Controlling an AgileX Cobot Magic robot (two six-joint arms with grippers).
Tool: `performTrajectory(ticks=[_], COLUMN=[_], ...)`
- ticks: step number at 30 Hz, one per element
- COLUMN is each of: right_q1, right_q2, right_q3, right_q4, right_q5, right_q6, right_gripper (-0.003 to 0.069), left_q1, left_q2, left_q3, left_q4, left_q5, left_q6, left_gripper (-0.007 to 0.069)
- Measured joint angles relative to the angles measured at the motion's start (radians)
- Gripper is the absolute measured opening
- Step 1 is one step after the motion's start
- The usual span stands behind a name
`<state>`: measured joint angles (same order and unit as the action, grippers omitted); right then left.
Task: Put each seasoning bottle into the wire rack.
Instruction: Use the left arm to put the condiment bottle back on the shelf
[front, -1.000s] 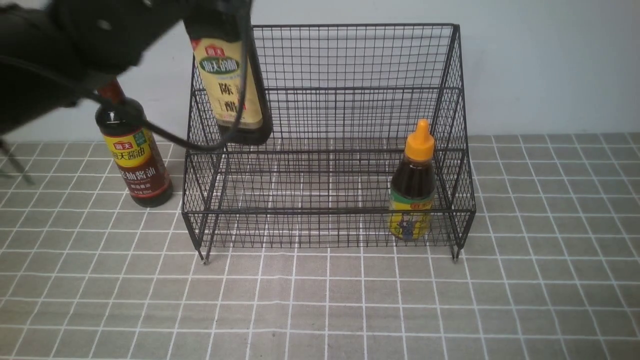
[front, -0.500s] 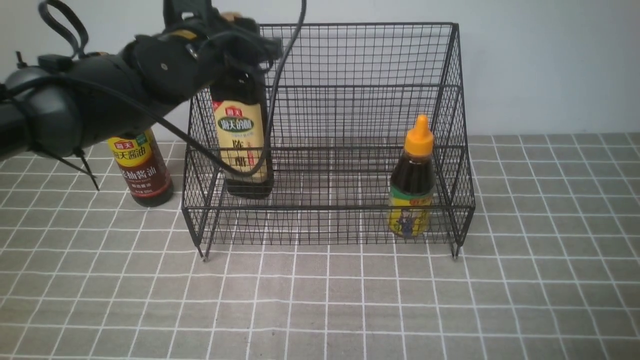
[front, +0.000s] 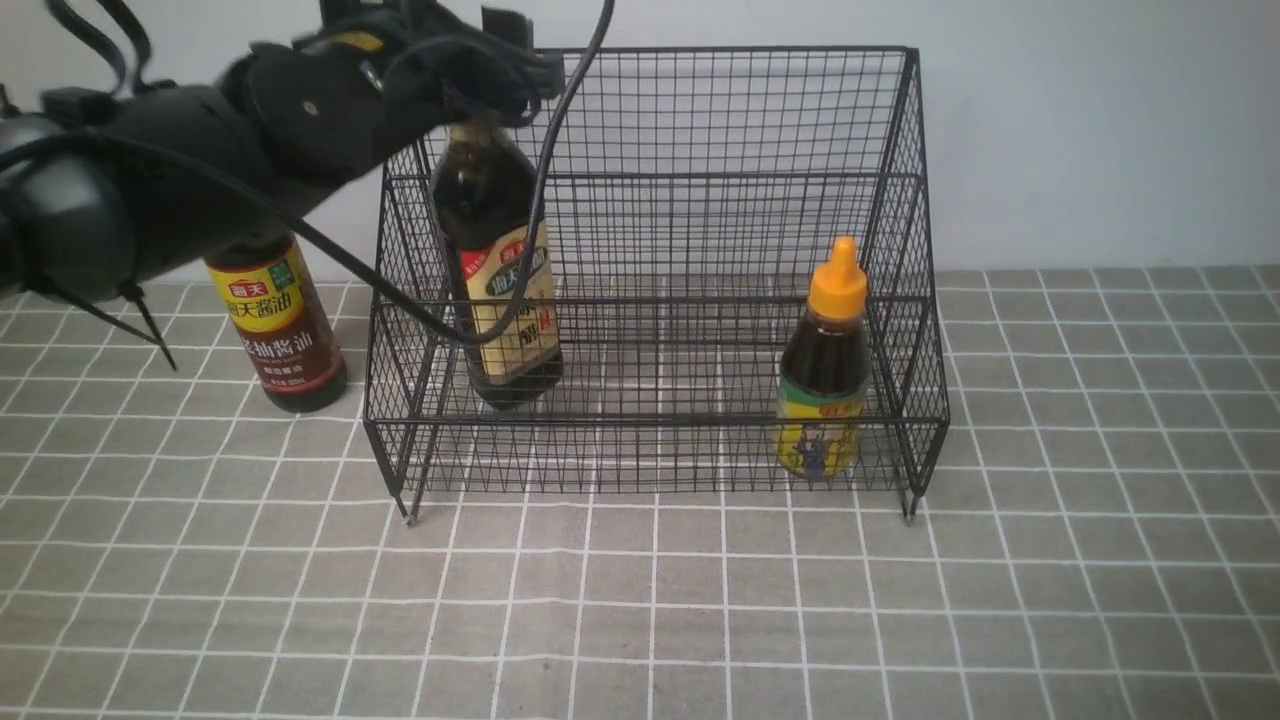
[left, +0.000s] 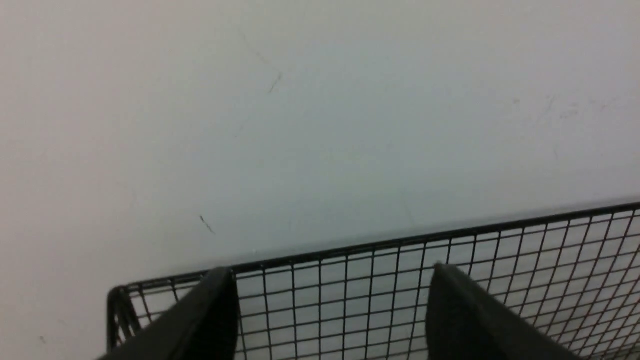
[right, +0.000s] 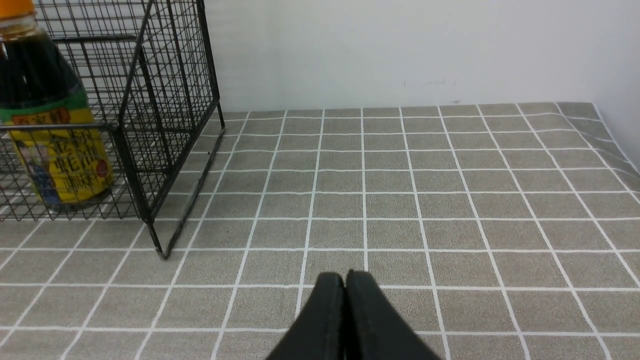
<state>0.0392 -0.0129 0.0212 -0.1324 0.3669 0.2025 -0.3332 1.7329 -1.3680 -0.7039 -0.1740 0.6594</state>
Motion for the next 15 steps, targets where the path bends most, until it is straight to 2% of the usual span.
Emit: performTrajectory(ticks=[6, 15], right_q1=[0.0, 0.0], right_q2=[0.0, 0.0], right_q3=[0.0, 0.0], right_q4=[0.0, 0.0], right_q5=[0.0, 0.0], right_q6=[-0.001, 0.0], right_gripper=[-0.0013, -0.0013], left_q1=[0.0, 0.001], left_q2=[-0.038, -0.054], left_q3=[0.0, -0.001], left_q4=[0.002, 0.009], left_q5=[0.032, 0.214], left_q6=[0.039, 0.041], left_gripper=[0.0459, 0.0459])
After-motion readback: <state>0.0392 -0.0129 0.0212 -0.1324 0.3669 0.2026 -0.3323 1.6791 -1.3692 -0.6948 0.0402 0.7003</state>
